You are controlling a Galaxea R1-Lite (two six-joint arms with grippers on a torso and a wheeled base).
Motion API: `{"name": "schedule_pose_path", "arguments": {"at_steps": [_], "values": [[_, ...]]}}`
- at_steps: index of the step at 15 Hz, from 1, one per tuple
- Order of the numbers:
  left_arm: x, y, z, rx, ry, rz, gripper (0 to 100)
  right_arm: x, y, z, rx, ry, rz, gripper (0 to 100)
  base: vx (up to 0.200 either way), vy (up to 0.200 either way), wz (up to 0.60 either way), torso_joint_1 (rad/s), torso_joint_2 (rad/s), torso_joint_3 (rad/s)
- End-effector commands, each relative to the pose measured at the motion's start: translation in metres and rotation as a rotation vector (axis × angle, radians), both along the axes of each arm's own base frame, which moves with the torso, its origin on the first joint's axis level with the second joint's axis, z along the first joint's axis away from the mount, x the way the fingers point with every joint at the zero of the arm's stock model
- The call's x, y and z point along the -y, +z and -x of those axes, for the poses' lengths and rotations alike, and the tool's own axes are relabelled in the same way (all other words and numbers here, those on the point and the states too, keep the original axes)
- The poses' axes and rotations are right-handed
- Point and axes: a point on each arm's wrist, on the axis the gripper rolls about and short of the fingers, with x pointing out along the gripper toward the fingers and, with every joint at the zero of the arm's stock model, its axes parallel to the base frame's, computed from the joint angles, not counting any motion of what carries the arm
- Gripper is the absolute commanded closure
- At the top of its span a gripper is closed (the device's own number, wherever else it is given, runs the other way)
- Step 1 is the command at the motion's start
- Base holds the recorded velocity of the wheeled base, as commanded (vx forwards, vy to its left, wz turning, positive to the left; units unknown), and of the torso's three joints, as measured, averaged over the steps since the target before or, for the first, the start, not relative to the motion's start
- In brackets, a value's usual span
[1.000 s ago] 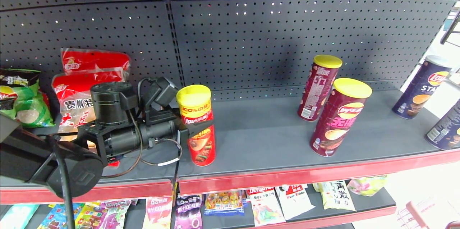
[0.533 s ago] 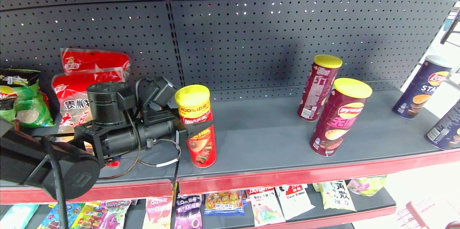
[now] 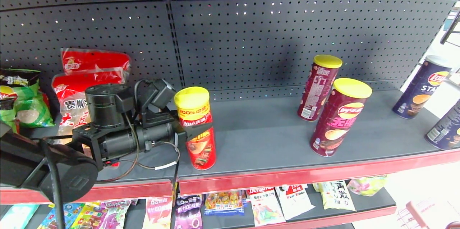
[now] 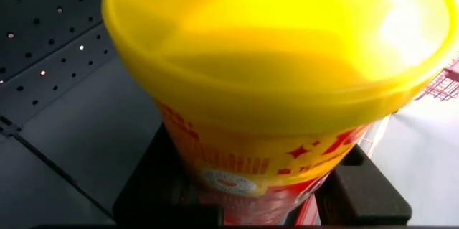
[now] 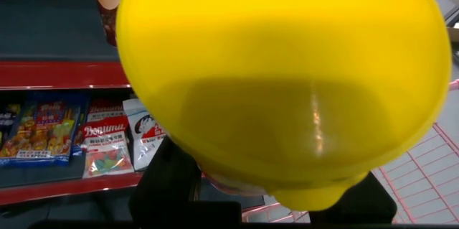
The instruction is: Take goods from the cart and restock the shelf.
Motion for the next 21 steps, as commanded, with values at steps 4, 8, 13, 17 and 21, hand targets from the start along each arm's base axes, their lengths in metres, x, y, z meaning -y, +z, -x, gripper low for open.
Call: {"name": "schedule_pose_path", "arguments": {"at_steps": [4,8,13,17,21], "values": [[0.000,-0.003,0.000,-0.009,-0.002,-0.005,100,0.000,0.000,0.000,-0.002,-0.001,0.000,100,0.000,0.000,0.00,0.000,0.00,0.000],[-0.001,-0.007,0.003,-0.004,-0.006,-0.031,0,0.000,0.000,0.000,-0.002,0.001,0.000,100,0.000,0.000,0.00,0.000,0.00,0.000],[-0.002,-0.004,0.004,0.002,-0.005,-0.022,0,0.000,0.000,0.000,-0.002,0.001,0.000,100,0.000,0.000,0.00,0.000,0.00,0.000],[-0.009,0.015,0.015,-0.003,0.009,0.046,0,0.000,-0.002,-0.001,-0.007,0.001,0.000,100,0.000,0.000,0.00,0.000,0.00,0.000],[-0.025,0.030,0.033,0.032,0.034,0.067,0,0.000,-0.003,-0.002,-0.016,0.009,0.000,100,0.000,0.000,0.00,0.000,0.00,0.000]]}}
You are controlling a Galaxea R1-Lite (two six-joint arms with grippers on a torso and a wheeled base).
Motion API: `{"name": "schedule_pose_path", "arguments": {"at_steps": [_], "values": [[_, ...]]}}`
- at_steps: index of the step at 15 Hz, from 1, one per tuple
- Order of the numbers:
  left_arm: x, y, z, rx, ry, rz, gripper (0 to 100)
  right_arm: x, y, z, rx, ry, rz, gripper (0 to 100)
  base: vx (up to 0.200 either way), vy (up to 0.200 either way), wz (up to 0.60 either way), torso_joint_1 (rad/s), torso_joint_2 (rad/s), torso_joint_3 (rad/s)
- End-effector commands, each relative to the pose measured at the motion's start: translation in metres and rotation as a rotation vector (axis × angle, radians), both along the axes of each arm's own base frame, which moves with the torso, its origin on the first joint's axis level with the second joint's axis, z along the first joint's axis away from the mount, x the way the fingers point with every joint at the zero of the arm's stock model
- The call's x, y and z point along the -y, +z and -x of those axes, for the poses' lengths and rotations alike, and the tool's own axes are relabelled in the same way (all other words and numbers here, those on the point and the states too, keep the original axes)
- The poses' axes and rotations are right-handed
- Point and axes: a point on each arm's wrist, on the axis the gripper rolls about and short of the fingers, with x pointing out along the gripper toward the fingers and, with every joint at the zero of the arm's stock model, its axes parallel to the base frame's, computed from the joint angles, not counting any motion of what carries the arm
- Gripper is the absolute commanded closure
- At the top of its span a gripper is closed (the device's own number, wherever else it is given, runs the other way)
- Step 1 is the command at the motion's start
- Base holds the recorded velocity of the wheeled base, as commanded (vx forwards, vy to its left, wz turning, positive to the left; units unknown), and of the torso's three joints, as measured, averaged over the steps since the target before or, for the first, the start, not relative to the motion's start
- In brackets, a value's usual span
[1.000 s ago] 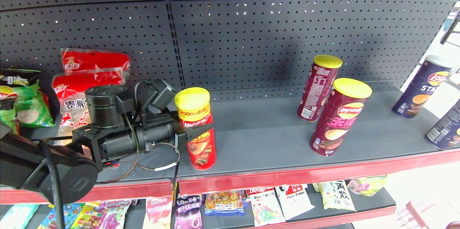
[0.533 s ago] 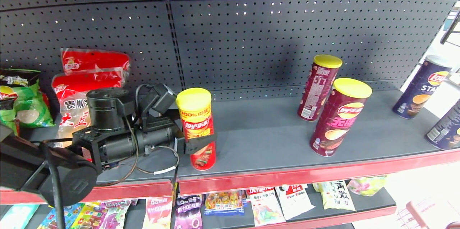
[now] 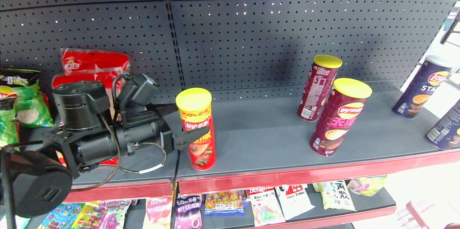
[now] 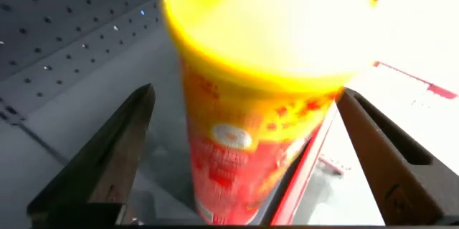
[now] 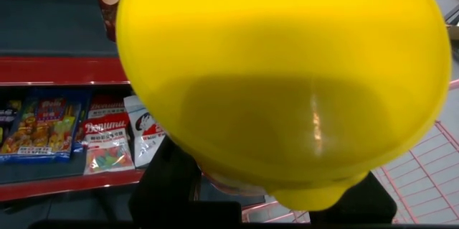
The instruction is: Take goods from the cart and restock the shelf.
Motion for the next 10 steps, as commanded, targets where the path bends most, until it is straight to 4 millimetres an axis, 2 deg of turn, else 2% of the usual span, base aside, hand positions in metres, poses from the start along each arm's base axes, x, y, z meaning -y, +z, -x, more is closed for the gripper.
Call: {"name": "schedule_pose_path", "arguments": {"at_steps": [1,7,8,10], "values": [[-0.013,0.015,0.012,0.049,0.016,0.019,0,0.000,0.000,0.000,-0.002,0.002,0.000,100,0.000,0.000,0.00,0.000,0.00,0.000],[-0.040,0.040,0.029,0.133,-0.031,0.057,0,0.000,0.000,0.000,-0.001,0.008,0.002,100,0.000,0.000,0.00,0.000,0.00,0.000],[-0.047,0.043,0.030,0.136,0.000,0.056,0,0.000,0.003,-0.001,-0.001,0.009,0.001,100,0.000,0.000,0.00,0.000,0.00,0.000],[-0.073,0.050,0.034,0.163,0.125,0.044,0,0.000,0.020,-0.008,-0.036,-0.008,0.011,100,0.000,0.000,0.00,0.000,0.00,0.000]]}}
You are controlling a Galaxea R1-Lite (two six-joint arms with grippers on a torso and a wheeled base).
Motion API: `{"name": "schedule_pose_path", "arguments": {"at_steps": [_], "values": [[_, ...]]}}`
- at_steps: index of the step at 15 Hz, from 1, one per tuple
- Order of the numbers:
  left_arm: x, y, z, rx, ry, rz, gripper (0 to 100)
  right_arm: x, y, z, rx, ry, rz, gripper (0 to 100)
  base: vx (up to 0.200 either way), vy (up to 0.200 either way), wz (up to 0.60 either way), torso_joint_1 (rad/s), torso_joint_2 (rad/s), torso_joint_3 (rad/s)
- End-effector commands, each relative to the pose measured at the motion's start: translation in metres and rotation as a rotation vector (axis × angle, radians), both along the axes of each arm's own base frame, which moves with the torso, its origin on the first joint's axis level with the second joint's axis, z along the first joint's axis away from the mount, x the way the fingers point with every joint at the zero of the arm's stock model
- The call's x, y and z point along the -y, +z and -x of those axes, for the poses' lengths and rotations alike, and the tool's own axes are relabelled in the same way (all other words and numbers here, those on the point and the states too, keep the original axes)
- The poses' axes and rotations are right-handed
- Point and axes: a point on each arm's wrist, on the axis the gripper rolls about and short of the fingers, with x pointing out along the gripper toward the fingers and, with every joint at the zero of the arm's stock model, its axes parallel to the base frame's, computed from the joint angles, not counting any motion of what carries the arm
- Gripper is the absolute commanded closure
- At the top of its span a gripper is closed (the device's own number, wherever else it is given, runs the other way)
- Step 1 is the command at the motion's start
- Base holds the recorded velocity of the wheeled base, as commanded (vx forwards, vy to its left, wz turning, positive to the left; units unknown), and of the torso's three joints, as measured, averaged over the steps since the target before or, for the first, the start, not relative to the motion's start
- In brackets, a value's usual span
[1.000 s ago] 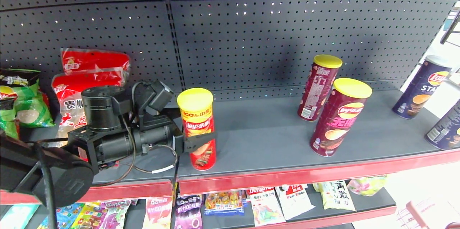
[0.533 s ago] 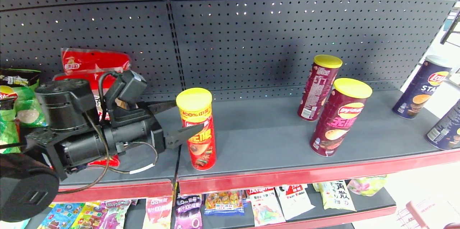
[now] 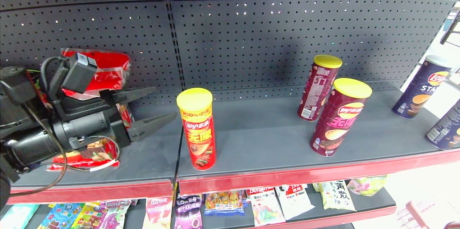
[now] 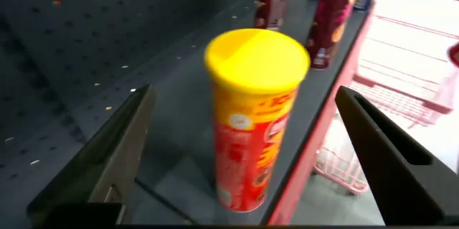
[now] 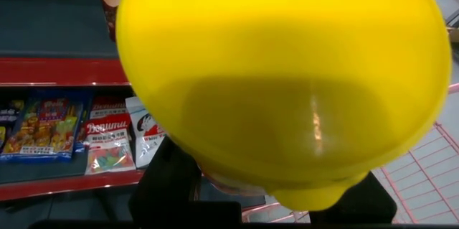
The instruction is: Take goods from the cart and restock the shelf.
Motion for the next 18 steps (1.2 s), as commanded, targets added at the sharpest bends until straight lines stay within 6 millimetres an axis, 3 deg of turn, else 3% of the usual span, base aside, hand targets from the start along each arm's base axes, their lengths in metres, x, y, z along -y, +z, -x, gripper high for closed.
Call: {"name": "schedule_pose_path", "arguments": {"at_steps": [1,3,4,7,8,10,13,15,18], "values": [[-0.033,0.015,0.010,0.046,0.174,0.000,0,0.000,0.022,-0.009,-0.049,-0.042,0.063,100,0.000,0.000,0.00,0.000,0.00,0.000],[-0.061,0.021,0.018,0.042,0.328,-0.004,0,-0.002,0.018,-0.018,-0.098,0.140,0.124,100,0.000,0.000,0.00,0.000,0.00,0.000],[-0.071,0.024,0.027,0.038,0.381,-0.005,0,-0.002,0.018,-0.020,-0.089,0.129,0.124,100,0.000,0.000,0.00,0.000,0.00,0.000],[-0.076,0.028,0.063,0.005,0.438,-0.004,0,-0.002,0.033,-0.022,-0.071,0.109,0.104,100,0.000,0.000,0.00,0.000,0.00,0.000],[-0.068,0.023,0.101,-0.008,0.417,-0.002,0,-0.002,0.050,-0.030,-0.079,0.129,0.103,100,0.000,0.000,0.00,0.000,0.00,0.000],[-0.057,0.014,0.151,-0.050,0.342,0.003,0,-0.003,0.057,-0.040,-0.100,0.201,0.095,100,0.000,0.000,0.00,0.000,0.00,0.000],[-0.045,0.001,0.212,-0.123,0.321,0.004,0,-0.004,0.062,-0.046,-0.110,0.235,0.084,100,0.000,0.000,0.00,0.000,0.00,0.000],[-0.043,0.001,0.225,-0.090,0.258,-0.021,0,-0.004,0.063,-0.046,-0.110,0.244,0.067,100,0.000,0.000,0.00,0.000,0.00,0.000],[-0.046,-0.007,0.217,-0.101,0.380,-0.105,0,-0.004,0.061,-0.047,-0.116,0.247,0.057,100,0.000,0.000,0.00,0.000,0.00,0.000]]}}
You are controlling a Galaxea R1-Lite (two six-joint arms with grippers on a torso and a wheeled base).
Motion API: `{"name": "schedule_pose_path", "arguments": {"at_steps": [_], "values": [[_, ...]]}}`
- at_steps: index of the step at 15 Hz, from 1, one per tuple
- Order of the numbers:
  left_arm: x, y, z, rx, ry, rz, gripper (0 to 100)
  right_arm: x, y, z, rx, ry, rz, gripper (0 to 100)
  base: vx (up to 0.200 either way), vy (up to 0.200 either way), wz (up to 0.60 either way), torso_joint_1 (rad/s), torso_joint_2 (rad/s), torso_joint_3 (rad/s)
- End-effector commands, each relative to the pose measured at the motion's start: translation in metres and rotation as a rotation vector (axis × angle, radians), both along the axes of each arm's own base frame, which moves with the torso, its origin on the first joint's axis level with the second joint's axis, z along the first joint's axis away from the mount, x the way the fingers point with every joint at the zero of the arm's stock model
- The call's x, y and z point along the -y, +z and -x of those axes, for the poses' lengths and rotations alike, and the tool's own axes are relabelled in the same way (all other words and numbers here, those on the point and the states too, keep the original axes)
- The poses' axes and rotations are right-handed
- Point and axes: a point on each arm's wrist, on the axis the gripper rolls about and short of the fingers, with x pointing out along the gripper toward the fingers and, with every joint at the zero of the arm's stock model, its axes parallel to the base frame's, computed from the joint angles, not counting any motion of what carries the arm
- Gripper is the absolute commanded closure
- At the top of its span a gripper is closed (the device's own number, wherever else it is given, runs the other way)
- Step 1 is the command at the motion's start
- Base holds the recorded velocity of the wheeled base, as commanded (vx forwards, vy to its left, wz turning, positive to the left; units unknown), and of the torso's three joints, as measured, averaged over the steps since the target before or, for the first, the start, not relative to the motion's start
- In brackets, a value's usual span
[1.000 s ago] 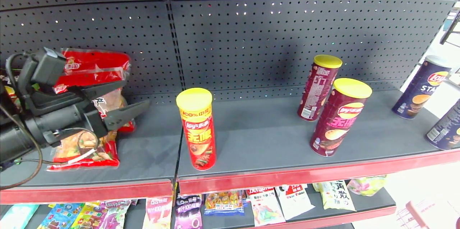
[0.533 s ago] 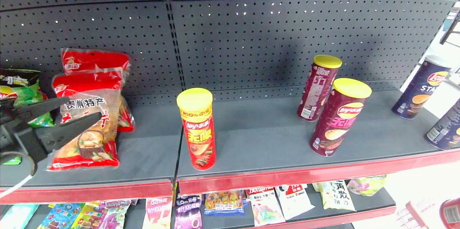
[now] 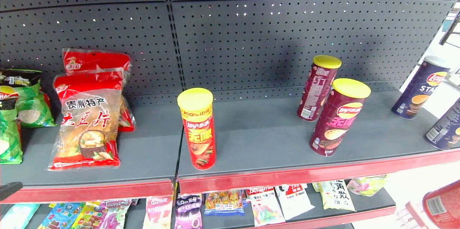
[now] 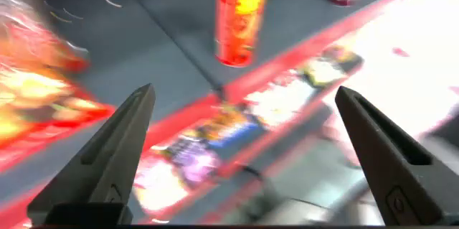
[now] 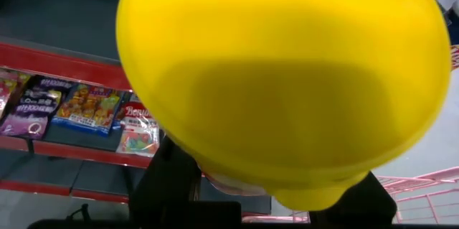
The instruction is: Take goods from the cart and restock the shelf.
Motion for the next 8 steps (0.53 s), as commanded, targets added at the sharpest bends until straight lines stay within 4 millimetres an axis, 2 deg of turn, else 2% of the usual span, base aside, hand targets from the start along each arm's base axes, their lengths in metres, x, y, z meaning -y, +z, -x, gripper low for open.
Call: {"name": "schedule_pose_path", "arguments": {"at_steps": [1,3,5,7,8], "values": [[-0.001,-0.002,0.004,0.040,0.096,-0.033,0,0.000,-0.002,-0.001,-0.013,0.000,-0.019,100,0.000,0.000,0.00,0.000,0.00,0.000],[-0.004,-0.015,0.003,0.097,0.200,-0.056,0,0.000,-0.001,-0.001,-0.011,0.001,-0.027,100,0.000,0.000,0.00,0.000,0.00,0.000],[-0.005,-0.029,0.009,0.153,0.315,-0.077,0,0.000,-0.001,0.000,-0.010,0.003,-0.029,100,0.000,0.000,0.00,0.000,0.00,0.000],[-0.006,-0.031,0.013,0.166,0.367,-0.084,0,0.000,-0.001,0.000,-0.007,0.003,-0.029,100,0.000,0.000,0.00,0.000,0.00,0.000],[-0.011,-0.035,0.016,0.154,0.622,-0.112,0,0.000,-0.002,0.000,-0.007,0.001,-0.029,100,0.000,0.000,0.00,0.000,0.00,0.000]]}}
